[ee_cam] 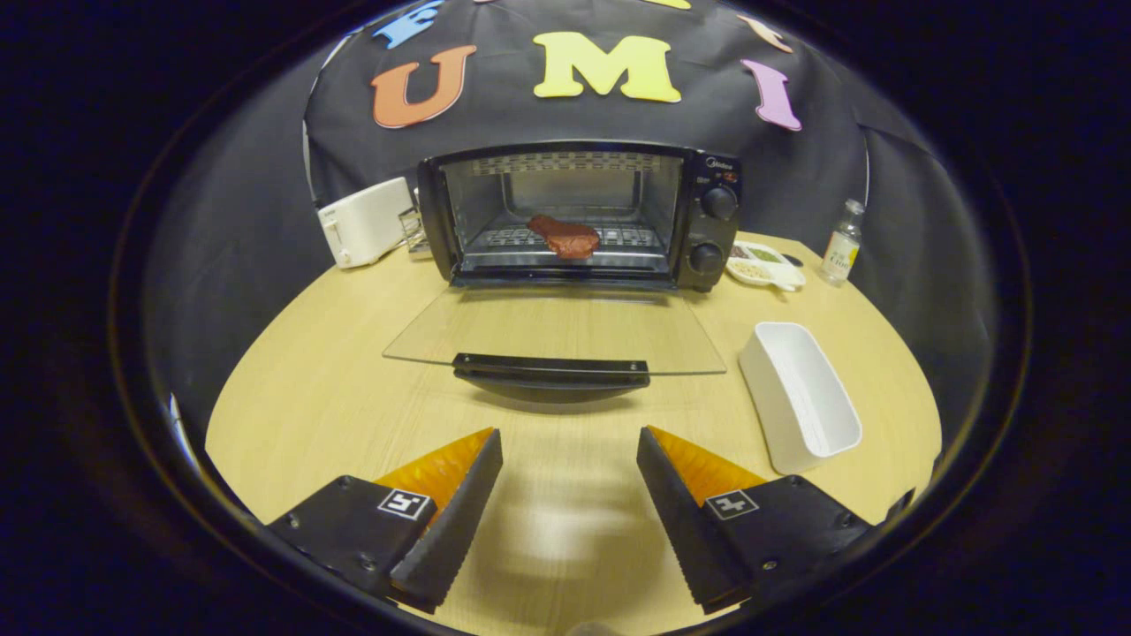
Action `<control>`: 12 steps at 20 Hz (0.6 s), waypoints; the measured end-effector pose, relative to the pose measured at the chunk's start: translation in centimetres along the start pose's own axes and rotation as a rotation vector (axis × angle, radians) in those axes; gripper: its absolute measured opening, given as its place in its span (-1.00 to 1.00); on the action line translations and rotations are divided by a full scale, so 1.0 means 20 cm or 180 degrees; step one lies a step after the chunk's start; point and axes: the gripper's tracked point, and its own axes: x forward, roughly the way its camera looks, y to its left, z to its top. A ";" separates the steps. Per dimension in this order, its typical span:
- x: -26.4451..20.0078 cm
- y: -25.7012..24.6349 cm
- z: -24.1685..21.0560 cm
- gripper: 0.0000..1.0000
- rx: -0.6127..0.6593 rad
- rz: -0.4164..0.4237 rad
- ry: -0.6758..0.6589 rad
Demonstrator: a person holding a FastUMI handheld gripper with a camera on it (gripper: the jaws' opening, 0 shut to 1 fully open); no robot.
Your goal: Open the toaster oven, put the food inside, and close the toaster oven door.
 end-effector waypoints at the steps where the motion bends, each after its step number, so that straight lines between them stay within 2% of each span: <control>1: 0.04 0.01 0.00 0.96 0.0017 -0.0005 0.0034; 12: 0.23 0.03 0.04 0.96 -0.0026 -0.0072 0.0173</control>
